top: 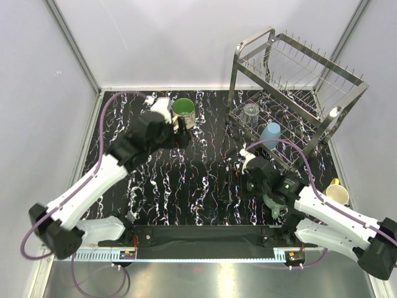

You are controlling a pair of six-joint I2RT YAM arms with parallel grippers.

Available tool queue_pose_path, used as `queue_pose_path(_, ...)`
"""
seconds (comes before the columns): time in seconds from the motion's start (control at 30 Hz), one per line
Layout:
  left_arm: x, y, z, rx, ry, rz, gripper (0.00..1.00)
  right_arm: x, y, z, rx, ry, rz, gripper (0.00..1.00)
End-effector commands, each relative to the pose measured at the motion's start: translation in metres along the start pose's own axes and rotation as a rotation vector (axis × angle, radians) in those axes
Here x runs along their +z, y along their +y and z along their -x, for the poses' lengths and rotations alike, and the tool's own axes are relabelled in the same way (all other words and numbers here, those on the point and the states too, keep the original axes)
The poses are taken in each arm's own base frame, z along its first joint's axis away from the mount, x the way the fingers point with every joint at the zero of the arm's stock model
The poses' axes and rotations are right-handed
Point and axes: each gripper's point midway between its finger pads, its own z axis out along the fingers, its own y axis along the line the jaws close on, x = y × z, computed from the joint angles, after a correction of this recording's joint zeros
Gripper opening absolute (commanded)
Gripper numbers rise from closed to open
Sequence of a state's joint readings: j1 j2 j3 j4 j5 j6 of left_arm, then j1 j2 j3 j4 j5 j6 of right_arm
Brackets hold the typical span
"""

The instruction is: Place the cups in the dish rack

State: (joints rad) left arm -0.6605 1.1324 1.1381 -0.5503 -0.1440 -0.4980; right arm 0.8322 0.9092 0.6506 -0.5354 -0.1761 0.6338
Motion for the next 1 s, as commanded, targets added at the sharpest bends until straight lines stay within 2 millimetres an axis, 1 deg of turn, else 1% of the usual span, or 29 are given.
queue_pose_path(0.0, 0.021, -0.003, 0.051, 0.227, -0.073, 0.061, 0.89, -0.011, 0.018, 0.001, 0.040, -0.028, 0.081, 0.99)
queue_pose_path(0.03, 0.029, 0.000, 0.060, 0.284, -0.066, 0.076, 0.89, -0.015, 0.014, -0.002, 0.042, -0.016, 0.063, 0.99)
queue_pose_path(0.07, 0.037, 0.000, 0.065, 0.314, -0.054, 0.085, 0.89, -0.019, 0.015, -0.001, 0.037, -0.023, 0.064, 0.99)
queue_pose_path(0.1, 0.055, -0.005, 0.074, 0.343, -0.045, 0.086, 0.87, -0.022, 0.015, 0.000, 0.031, -0.028, 0.059, 0.99)
queue_pose_path(0.13, 0.063, -0.002, 0.078, 0.402, -0.036, 0.095, 0.85, -0.028, 0.016, 0.000, 0.027, -0.027, 0.055, 0.99)
queue_pose_path(0.2, 0.082, 0.001, 0.087, 0.450, -0.029, 0.119, 0.80, -0.034, 0.018, 0.002, 0.023, -0.033, 0.058, 0.99)
queue_pose_path(0.23, 0.098, 0.003, 0.090, 0.489, -0.013, 0.132, 0.77, -0.037, 0.019, 0.002, 0.026, -0.030, 0.058, 0.99)
queue_pose_path(0.27, 0.108, 0.011, 0.094, 0.494, -0.002, 0.149, 0.74, -0.042, 0.023, 0.004, 0.024, -0.044, 0.074, 0.99)
queue_pose_path(0.3, 0.116, 0.013, 0.096, 0.503, 0.004, 0.152, 0.70, -0.045, 0.024, 0.004, 0.032, -0.046, 0.081, 0.99)
queue_pose_path(0.33, 0.131, 0.019, 0.096, 0.528, 0.020, 0.167, 0.65, -0.047, 0.023, 0.003, 0.037, -0.048, 0.079, 1.00)
queue_pose_path(0.4, 0.146, 0.029, 0.104, 0.551, 0.002, 0.202, 0.65, -0.053, 0.025, 0.002, 0.047, -0.065, 0.096, 1.00)
queue_pose_path(0.43, 0.161, 0.036, 0.099, 0.583, 0.025, 0.210, 0.65, -0.055, 0.022, 0.000, 0.057, -0.066, 0.087, 1.00)
queue_pose_path(0.47, 0.169, 0.037, 0.101, 0.595, 0.017, 0.208, 0.66, -0.058, 0.020, -0.003, 0.059, -0.074, 0.092, 1.00)
queue_pose_path(0.53, 0.187, 0.044, 0.098, 0.612, 0.041, 0.197, 0.66, -0.061, 0.014, -0.006, 0.076, -0.077, 0.070, 1.00)
queue_pose_path(0.57, 0.202, 0.048, 0.096, 0.614, 0.058, 0.201, 0.67, -0.065, 0.013, -0.007, 0.077, -0.086, 0.071, 0.99)
queue_pose_path(0.63, 0.216, 0.054, 0.093, 0.623, 0.084, 0.205, 0.67, -0.067, 0.007, -0.010, 0.085, -0.090, 0.045, 1.00)
queue_pose_path(0.67, 0.228, 0.055, 0.089, 0.631, 0.099, 0.207, 0.67, -0.070, 0.006, -0.008, 0.085, -0.106, 0.042, 1.00)
queue_pose_path(0.77, 0.242, 0.061, 0.085, 0.647, 0.112, 0.221, 0.66, -0.074, 0.006, -0.004, 0.084, -0.122, 0.032, 1.00)
queue_pose_path(0.8, 0.250, 0.066, 0.082, 0.643, 0.120, 0.232, 0.66, -0.074, 0.006, -0.003, 0.081, -0.125, 0.028, 1.00)
queue_pose_path(0.83, 0.253, 0.071, 0.081, 0.623, 0.122, 0.241, 0.66, -0.075, 0.007, 0.000, 0.081, -0.129, 0.028, 1.00)
queue_pose_path(0.9, 0.261, 0.077, 0.075, 0.595, 0.138, 0.237, 0.63, -0.076, 0.012, 0.006, 0.074, -0.137, 0.033, 0.99)
queue_pose_path(0.97, 0.265, 0.080, 0.067, 0.595, 0.159, 0.233, 0.60, -0.077, 0.016, 0.011, 0.070, -0.141, 0.035, 1.00)
